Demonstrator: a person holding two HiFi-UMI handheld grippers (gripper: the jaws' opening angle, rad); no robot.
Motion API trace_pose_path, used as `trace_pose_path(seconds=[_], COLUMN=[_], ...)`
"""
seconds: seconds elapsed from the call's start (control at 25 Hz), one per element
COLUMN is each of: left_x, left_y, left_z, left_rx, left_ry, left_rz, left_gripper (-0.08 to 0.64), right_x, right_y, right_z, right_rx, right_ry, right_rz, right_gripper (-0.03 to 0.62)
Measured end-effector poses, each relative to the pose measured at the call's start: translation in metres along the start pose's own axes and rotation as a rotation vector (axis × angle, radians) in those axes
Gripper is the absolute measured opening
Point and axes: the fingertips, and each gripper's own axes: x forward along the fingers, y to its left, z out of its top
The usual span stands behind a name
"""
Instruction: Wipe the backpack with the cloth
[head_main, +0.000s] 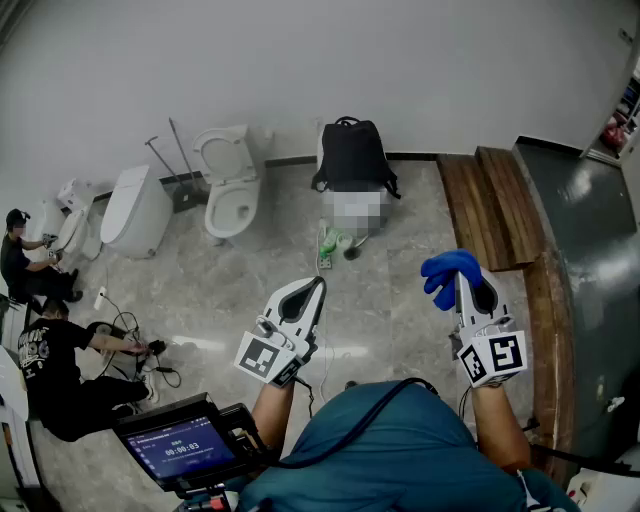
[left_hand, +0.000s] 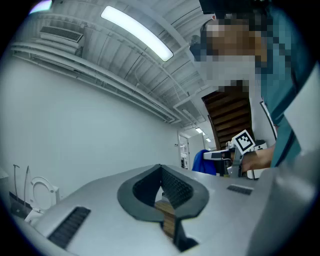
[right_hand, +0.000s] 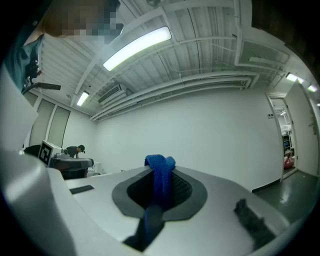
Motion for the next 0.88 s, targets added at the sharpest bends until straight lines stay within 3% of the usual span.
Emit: trace_pose_path(seconds=[0.36,0.52,0.88], left_x=[-0.016,-0.009,0.021], left_y=[-0.010,-0.003,0.087], left_z=[-0.020,-0.018,-0.039], left_rx=[0.002,-0.011,-0.031], left_ry=[-0.016,-0.007,0.019], left_rz=[-0.039,-0.028,-0.001], left_gripper=[0.003,0.003,0.003], right_x=[-0.001,0.010,0.114], right_y=[0.006,-0.001,-0.006], right_z=[-0.015,0.000,-0.018], right_rx=[-0.008,-0.007,-0.005], right_ry=[-0.030,-0.027,-0.018], right_rz=[-0.016,-0.020,-0.003], right_gripper=[0.025,0.025,0.025])
